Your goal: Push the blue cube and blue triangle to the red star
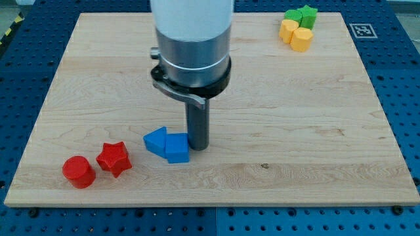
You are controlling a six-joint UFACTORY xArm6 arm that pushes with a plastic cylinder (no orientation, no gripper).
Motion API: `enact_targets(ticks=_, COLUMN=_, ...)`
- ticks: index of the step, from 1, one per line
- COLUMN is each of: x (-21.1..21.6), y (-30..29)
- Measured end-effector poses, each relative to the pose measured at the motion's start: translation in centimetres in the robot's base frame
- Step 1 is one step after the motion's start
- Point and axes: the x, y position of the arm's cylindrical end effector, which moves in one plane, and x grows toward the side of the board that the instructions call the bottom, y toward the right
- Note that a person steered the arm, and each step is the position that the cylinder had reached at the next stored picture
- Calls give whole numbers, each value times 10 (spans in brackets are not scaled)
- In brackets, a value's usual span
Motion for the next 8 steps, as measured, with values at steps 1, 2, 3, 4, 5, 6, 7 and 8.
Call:
enact_targets(ticks=1, x=2, y=-16)
enact_targets(ticks=2, x=5, y=-25)
enact_targets(ticks=3, x=7, y=-42)
enact_targets(ticks=4, x=12, y=-57)
enact_targets(ticks=5, x=12, y=-62)
enact_targets(ticks=6, x=12, y=-63)
enact_targets(ticks=7, x=12, y=-63)
enact_targets(ticks=8, x=12, y=-62)
